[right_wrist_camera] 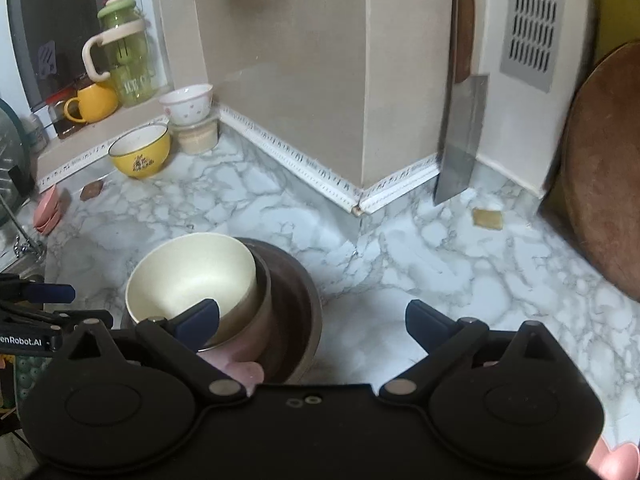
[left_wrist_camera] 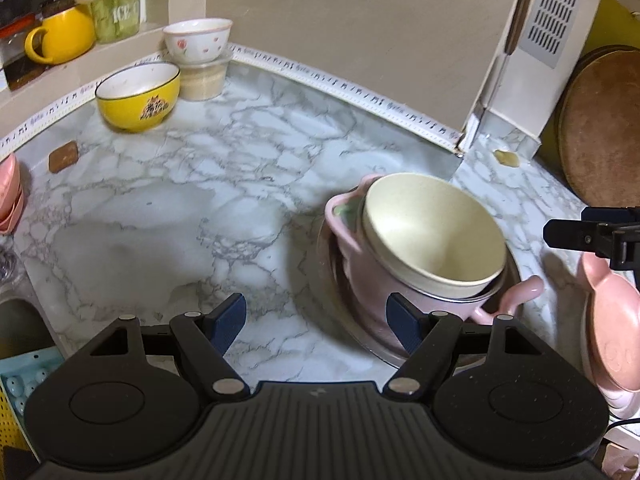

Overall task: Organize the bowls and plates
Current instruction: 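Move both grippers to the rim of the steel bowl holding the stack, then close both grippers on the steel bowl rim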

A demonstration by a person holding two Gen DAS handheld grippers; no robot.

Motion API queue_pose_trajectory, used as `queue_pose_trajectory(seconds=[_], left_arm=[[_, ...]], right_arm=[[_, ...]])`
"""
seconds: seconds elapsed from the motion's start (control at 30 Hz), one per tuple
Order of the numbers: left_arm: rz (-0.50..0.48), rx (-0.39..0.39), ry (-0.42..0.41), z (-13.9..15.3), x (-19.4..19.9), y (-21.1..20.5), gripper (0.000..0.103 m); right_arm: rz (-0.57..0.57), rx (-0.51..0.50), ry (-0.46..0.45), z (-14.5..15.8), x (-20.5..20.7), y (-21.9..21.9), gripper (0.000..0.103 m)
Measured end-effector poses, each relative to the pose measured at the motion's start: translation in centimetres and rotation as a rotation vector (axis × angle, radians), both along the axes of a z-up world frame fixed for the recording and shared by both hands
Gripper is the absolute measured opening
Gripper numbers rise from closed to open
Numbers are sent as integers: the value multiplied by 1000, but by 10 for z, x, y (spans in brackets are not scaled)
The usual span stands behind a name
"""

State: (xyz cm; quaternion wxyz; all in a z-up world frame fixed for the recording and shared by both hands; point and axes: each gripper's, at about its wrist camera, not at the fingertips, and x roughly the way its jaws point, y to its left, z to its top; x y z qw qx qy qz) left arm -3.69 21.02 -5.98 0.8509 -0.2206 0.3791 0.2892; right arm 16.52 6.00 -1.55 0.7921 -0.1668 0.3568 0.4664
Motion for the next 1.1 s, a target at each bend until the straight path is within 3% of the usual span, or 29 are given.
queue_pose_trajectory(seconds=[0.2,0.33,0.47,0.53,0.57,0.67,0.83,1.1], left_arm=[[40,-30,40,-15,8,6,77],[51,-70,39,-23,12,8,76],[69,-88,51,-32,19,11,75],[66,-106,50,-35,20,14,66],[64,-115,51,-37,21,15,64],[64,-112,51,-38,22,17,62],[39,-125,39,-35,28,17,39],[3,-125,33,-31,35,13,17]], right_arm=[[-3,-65,-16,-16,21,14,97],[13,-96,45,-30,36,22,86],[30,-123,109,-43,41,28,84],[34,-125,142,-49,43,30,79],[34,-124,160,-51,44,32,71],[27,-124,200,-58,48,36,59],[41,-122,228,-61,46,42,48],[65,-136,236,-63,36,47,29]])
